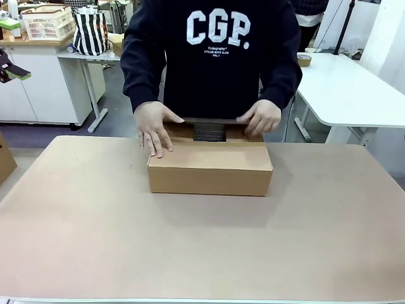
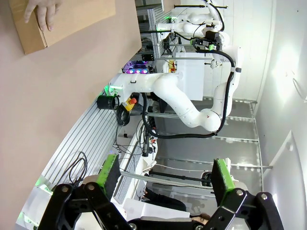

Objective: Pack the gift set into the box.
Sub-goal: Press and hold the closed box until the human finishes sealing it.

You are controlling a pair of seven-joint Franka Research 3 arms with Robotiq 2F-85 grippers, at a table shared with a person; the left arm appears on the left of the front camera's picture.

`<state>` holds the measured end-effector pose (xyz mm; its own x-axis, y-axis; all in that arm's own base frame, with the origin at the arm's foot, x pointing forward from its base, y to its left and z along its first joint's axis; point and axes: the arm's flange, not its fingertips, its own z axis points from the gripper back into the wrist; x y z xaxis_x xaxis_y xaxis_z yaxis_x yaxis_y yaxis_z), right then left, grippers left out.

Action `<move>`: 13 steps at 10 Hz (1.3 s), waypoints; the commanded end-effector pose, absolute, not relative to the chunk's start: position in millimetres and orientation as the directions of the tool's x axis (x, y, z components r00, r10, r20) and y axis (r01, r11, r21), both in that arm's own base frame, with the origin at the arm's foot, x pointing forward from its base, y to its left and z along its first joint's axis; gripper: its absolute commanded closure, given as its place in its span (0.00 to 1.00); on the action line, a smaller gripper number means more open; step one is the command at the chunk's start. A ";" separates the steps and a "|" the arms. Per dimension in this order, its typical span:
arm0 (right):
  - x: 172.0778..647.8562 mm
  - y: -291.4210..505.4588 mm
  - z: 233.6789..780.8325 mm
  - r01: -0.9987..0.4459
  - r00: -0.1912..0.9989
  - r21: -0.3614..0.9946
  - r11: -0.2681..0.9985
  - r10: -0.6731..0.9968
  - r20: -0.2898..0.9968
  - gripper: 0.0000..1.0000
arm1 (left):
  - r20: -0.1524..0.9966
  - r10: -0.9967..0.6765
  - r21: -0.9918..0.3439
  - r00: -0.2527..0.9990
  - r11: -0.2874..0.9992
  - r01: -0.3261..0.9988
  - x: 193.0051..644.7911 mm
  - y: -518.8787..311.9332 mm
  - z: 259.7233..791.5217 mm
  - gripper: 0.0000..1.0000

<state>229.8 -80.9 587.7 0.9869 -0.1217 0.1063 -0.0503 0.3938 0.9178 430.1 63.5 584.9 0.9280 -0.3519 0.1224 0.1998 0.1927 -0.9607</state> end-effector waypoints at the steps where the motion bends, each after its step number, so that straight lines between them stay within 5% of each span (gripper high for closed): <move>1: 233.2 -78.9 590.5 -0.078 0.985 0.923 0.378 -0.116 0.131 0.00 | 0.119 -0.354 -0.959 0.928 0.203 0.200 428.7 62.7 585.2 0.00; 13: 233.2 -78.9 590.5 -0.078 0.985 0.923 0.378 -0.116 0.131 0.00 | 0.119 -0.354 -0.959 0.928 0.203 0.200 428.7 62.7 585.2 0.00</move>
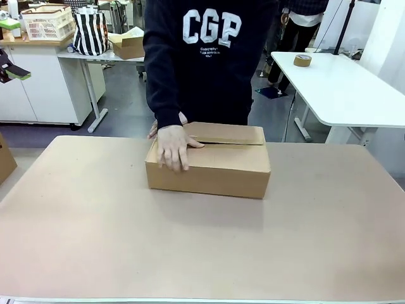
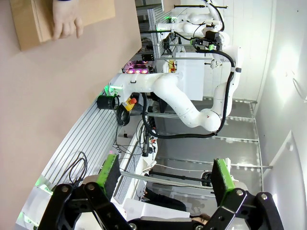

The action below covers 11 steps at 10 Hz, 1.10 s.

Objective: Pack the gift set into the box.
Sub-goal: Press and hold the closed box until the human finishes sealing it.

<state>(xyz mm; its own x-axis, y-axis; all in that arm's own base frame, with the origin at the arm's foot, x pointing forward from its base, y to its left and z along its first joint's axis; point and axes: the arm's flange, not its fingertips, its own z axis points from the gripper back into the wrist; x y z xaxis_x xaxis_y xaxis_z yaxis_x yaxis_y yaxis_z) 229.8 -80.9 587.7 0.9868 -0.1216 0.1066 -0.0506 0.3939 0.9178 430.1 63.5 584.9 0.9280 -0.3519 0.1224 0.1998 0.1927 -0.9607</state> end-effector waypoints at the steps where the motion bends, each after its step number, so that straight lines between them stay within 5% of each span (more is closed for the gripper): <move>1: 233.2 -78.9 590.5 -0.078 0.985 0.923 0.378 -0.116 0.131 0.00 | 0.119 -0.354 -0.959 0.928 0.203 0.200 428.7 62.7 585.2 0.00; 11: 233.2 -78.9 590.5 -0.078 0.985 0.923 0.378 -0.116 0.131 0.00 | 0.119 -0.354 -0.959 0.928 0.203 0.200 428.7 62.7 585.2 0.00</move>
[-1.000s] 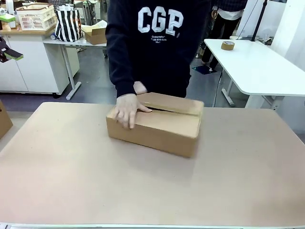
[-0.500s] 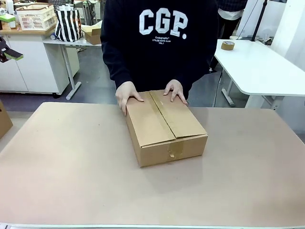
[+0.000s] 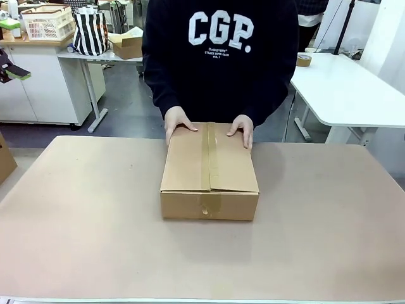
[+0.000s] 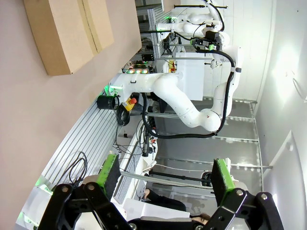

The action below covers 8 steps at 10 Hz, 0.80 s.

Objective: Pack the gift set into the box.
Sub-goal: Press and hold the closed box until the human finishes sealing it.

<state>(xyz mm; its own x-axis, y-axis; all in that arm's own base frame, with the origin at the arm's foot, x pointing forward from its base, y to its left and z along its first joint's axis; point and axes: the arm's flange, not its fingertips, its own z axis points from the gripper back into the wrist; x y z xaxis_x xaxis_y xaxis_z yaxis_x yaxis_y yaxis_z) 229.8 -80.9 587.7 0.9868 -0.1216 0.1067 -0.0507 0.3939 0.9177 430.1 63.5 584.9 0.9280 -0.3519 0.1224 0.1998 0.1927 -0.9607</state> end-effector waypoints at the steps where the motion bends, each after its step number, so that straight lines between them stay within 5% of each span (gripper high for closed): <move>1: 233.2 -78.9 590.5 -0.078 0.985 0.923 0.378 -0.116 0.131 0.00 | 0.119 -0.354 -0.959 0.928 0.203 0.200 428.7 62.7 585.2 0.00; 8: 233.2 -78.9 590.5 -0.078 0.985 0.923 0.378 -0.116 0.131 0.00 | 0.119 -0.354 -0.959 0.928 0.203 0.200 428.7 62.7 585.2 0.00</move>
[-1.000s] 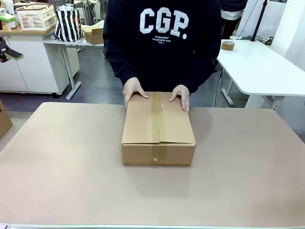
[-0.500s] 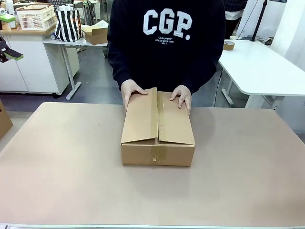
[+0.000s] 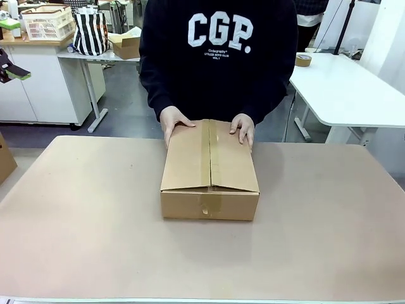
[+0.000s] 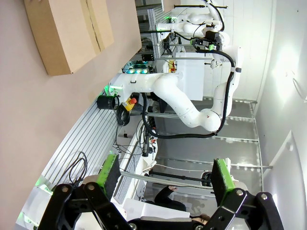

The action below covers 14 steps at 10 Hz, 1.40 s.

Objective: Pack the gift set into the box.
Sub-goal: Press and hold the closed box until the human finishes sealing it.

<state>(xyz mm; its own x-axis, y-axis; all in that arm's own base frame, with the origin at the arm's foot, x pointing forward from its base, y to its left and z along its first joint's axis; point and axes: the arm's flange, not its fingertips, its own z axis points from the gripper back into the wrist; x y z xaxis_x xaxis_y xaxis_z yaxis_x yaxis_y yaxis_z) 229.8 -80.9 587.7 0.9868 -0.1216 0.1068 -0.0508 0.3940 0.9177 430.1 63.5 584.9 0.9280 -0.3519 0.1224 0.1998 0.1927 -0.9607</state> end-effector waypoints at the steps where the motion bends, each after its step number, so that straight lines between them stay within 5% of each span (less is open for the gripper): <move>1: 233.2 -78.9 590.5 -0.078 0.985 0.923 0.378 -0.116 0.131 0.00 | 0.119 -0.354 -0.959 0.928 0.203 0.200 428.7 62.7 585.2 0.00; 14: 233.2 -78.9 590.5 -0.078 0.985 0.923 0.378 -0.116 0.131 0.00 | 0.119 -0.354 -0.959 0.928 0.203 0.200 428.7 62.7 585.2 0.00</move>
<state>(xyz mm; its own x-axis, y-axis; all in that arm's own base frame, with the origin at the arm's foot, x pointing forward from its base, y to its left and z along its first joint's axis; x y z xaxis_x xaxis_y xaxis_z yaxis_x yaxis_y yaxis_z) 229.8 -80.9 587.7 0.9868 -0.1216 0.1069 -0.0509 0.3940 0.9177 430.1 63.5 584.9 0.9280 -0.3519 0.1224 0.1998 0.1927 -0.9607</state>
